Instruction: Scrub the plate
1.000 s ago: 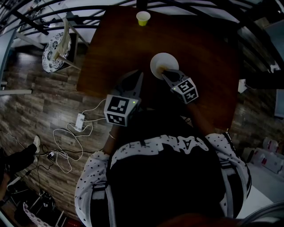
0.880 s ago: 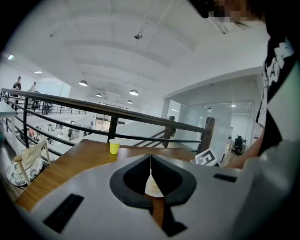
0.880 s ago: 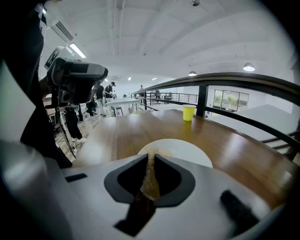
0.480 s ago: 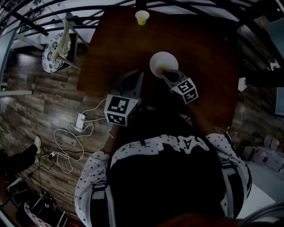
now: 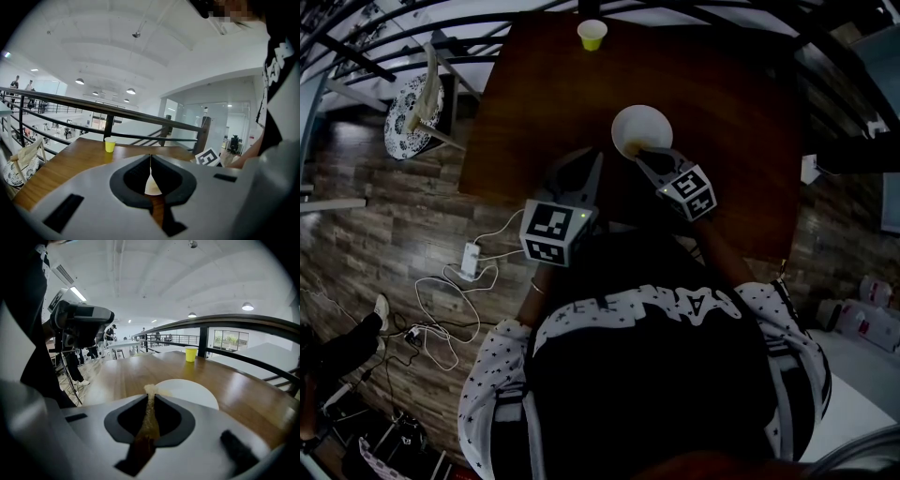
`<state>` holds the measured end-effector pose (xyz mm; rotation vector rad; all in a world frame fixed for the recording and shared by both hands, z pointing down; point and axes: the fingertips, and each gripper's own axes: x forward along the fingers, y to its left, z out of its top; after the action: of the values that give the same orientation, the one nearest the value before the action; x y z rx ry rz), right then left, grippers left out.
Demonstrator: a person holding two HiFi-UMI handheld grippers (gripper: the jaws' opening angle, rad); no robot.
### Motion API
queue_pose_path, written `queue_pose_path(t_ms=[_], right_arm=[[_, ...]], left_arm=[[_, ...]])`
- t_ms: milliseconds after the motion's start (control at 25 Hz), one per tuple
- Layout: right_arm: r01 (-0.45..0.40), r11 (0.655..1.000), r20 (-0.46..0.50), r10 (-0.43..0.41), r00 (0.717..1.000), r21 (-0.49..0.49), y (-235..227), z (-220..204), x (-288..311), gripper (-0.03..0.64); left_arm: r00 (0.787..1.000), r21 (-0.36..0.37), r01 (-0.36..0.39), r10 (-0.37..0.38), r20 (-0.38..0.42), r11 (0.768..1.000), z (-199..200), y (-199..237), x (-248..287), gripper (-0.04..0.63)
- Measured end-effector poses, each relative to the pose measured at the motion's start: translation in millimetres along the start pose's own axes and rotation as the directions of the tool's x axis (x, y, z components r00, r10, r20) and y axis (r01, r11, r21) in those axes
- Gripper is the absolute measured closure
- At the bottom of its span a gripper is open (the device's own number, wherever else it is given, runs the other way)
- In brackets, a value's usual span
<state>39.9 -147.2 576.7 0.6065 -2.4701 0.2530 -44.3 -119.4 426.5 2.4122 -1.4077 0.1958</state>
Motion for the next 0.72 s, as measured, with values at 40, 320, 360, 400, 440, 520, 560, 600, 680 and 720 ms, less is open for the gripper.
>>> queue_pose_path(t_ms=[40, 320, 360, 400, 440, 520, 560, 600, 680, 720], right_arm=[[-0.001, 1.000, 0.001, 0.001, 1.000, 0.001, 1, 0, -1, 0.568], [-0.002, 1.000, 0.009, 0.002, 1.000, 0.012, 8, -4, -5, 0.568], [-0.002, 1.000, 0.011, 0.002, 1.000, 0.013, 8, -4, -5, 0.568], [-0.002, 1.000, 0.013, 0.002, 1.000, 0.014, 9, -4, -6, 0.568], [-0.003, 1.000, 0.014, 0.003, 1.000, 0.015, 10, -5, -5, 0.568], [-0.006, 1.000, 0.016, 0.006, 1.000, 0.017, 11, -5, -5, 0.568], [-0.008, 1.000, 0.017, 0.008, 1.000, 0.018, 12, -5, -5, 0.568], [-0.011, 1.000, 0.020, 0.011, 1.000, 0.019, 13, -4, -5, 0.568], [-0.021, 1.000, 0.028, 0.021, 0.999, 0.020, 14, -3, -6, 0.568], [-0.025, 0.999, 0.031, 0.024, 0.999, 0.020, 13, -3, -7, 0.568]], left_arm=[[1.000, 0.001, 0.004, -0.004, -0.001, 1.000, 0, -1, 0, 0.580], [1.000, 0.006, 0.010, -0.010, -0.006, 1.000, -3, -6, -2, 0.580], [1.000, 0.006, 0.010, -0.010, -0.008, 1.000, -3, -6, -2, 0.580], [1.000, 0.006, 0.011, -0.011, -0.008, 1.000, -4, -7, -2, 0.580], [1.000, 0.007, 0.012, -0.012, -0.009, 1.000, -5, -8, -2, 0.580], [1.000, 0.009, 0.014, -0.014, -0.010, 1.000, -5, -8, -2, 0.580], [1.000, 0.009, 0.015, -0.015, -0.011, 1.000, -5, -8, -2, 0.580], [1.000, 0.010, 0.014, -0.014, -0.012, 1.000, -5, -8, -2, 0.580], [1.000, 0.009, 0.012, -0.012, -0.013, 1.000, -5, -8, -2, 0.580], [1.000, 0.009, 0.011, -0.011, -0.013, 1.000, -5, -8, -2, 0.580]])
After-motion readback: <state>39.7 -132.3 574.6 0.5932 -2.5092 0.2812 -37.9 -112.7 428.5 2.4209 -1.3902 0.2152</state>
